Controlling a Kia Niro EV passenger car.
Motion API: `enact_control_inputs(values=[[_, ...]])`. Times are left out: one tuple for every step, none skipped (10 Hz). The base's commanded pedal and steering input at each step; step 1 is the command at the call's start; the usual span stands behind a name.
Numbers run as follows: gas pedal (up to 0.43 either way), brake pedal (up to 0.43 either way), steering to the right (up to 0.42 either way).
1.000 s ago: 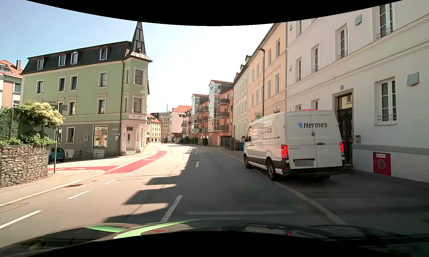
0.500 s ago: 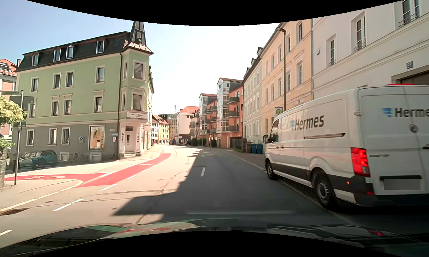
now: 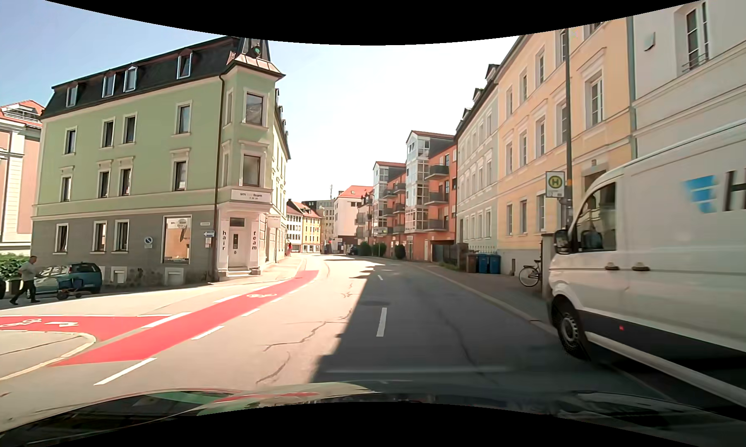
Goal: Follow the waypoints while adhering to traffic rules and regulations
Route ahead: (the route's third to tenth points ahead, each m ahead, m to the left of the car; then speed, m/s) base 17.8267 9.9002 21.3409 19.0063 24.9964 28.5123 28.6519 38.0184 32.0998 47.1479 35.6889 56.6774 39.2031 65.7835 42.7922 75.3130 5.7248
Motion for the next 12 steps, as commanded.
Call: enact_control_inputs(values=[[0.0, 0.0, -0.146], [0.0, 0.0, -0.148], [0.0, 0.0, -0.148], [0.0, 0.0, -0.154], [0.0, 0.0, -0.172], [0.0, 0.0, -0.197], [0.0, 0.0, -0.245], [0.0, 0.11, -0.289], [0.0, 0.152, -0.317], [0.0, 0.183, -0.339], [0.0, 0.195, -0.351], [0.0, 0.22, -0.368]])
